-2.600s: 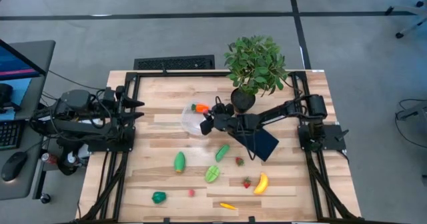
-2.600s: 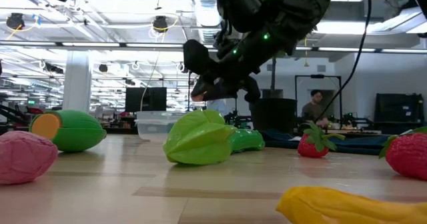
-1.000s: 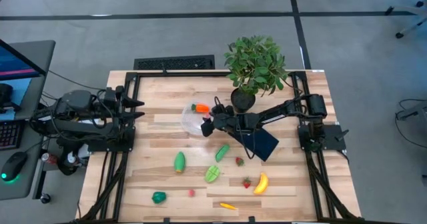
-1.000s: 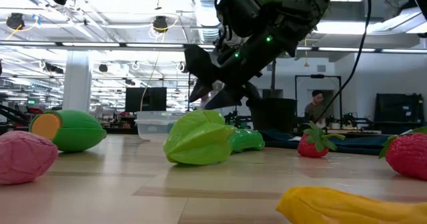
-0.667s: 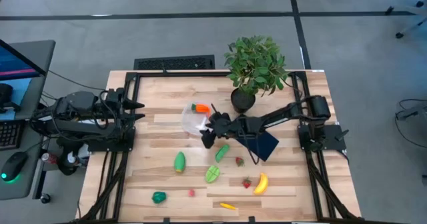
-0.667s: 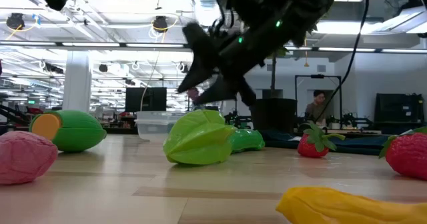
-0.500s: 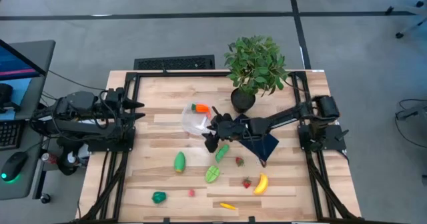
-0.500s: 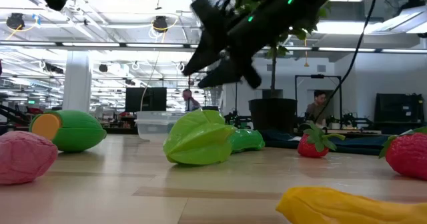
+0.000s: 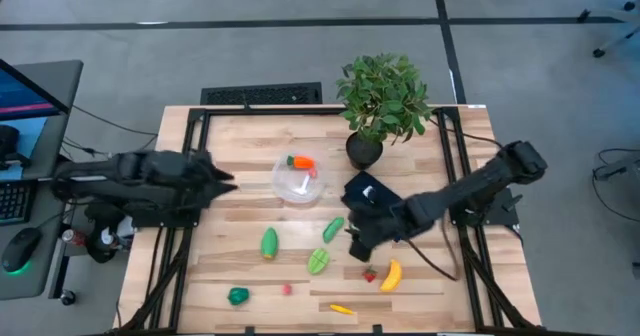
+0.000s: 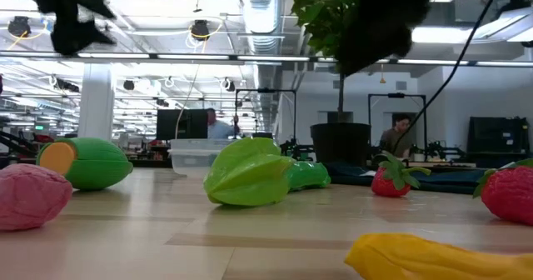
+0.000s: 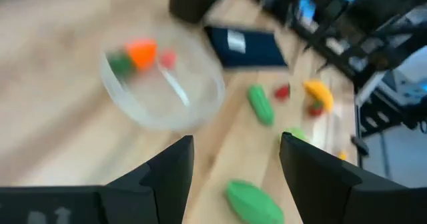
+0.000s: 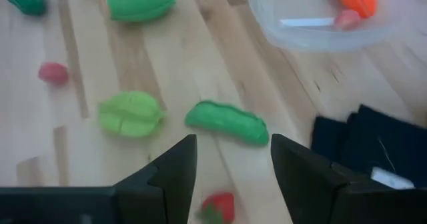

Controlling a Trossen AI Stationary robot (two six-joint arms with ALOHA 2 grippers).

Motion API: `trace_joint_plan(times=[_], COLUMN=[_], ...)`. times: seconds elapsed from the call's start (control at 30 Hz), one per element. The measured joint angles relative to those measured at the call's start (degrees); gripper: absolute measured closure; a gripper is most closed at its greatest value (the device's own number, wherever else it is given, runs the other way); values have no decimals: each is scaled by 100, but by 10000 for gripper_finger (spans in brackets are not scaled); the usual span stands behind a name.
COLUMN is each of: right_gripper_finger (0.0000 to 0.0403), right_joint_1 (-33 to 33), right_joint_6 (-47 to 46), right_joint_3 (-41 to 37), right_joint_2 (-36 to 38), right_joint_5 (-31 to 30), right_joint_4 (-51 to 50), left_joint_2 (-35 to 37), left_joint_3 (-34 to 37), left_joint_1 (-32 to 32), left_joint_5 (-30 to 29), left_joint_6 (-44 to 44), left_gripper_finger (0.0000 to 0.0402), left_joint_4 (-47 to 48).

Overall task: Pick and placing Produce into tupperware
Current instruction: Put the green corn into the transparent bin

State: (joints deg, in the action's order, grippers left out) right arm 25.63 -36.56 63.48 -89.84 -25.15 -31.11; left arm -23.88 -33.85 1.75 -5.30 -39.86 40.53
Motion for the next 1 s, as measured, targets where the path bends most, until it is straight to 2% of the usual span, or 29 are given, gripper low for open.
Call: trace_joint_plan(times=[0.17,0.27,0.47,0.6,0.77,1.0], right_gripper_finger=[226,229,232,231,234,241], right_joint_1=[936,1494,2667,3321,3817,4110], right_joint_6=[-1008,-1846,-3863,-4928,-5341,-5799], right_joint_3=[-2,0,-2,-2,-2,-2], right_joint_2=[268,352,380,325,329,329], right_joint_5=[-712,-1049,-1668,-2118,-2309,-2322], right_joint_4=[-833,-1398,-2435,-2807,-2890,-2844], left_joint_2=[-352,-621,-1082,-1374,-1750,-2554], left_joint_3=[786,865,805,805,805,805], left_joint_1=[42,212,824,1319,2040,2988], left_joint_5=[530,589,4,-411,-1021,-1700], left_joint_6=[-1060,-1430,-1641,-1752,-2325,-3714], left_gripper_finger=[191,191,191,191,191,194], left_joint_4=[-1072,-1516,-2533,-2862,-2795,-2841])
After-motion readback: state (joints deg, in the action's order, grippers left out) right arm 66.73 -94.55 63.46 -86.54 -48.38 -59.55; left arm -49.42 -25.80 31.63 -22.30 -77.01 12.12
